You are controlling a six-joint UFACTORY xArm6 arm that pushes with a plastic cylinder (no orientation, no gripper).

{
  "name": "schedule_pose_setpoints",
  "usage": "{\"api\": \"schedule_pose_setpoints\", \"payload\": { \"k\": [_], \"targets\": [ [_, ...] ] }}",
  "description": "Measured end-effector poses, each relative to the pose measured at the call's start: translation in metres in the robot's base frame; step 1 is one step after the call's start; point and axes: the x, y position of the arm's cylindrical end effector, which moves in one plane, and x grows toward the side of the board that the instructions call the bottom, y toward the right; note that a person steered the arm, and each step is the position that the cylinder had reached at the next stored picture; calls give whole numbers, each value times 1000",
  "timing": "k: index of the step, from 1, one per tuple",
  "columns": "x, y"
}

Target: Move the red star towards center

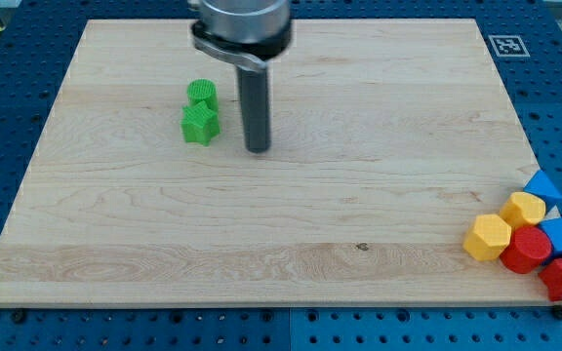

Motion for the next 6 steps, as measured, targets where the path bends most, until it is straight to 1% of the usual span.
{"api": "schedule_pose_setpoints", "payload": {
  "k": [1, 2, 3, 4, 5, 6],
  "targets": [
    [59, 21],
    [106, 45],
    [87, 61],
    [73, 106],
    [73, 167],
    [53, 195]
  ]
}}
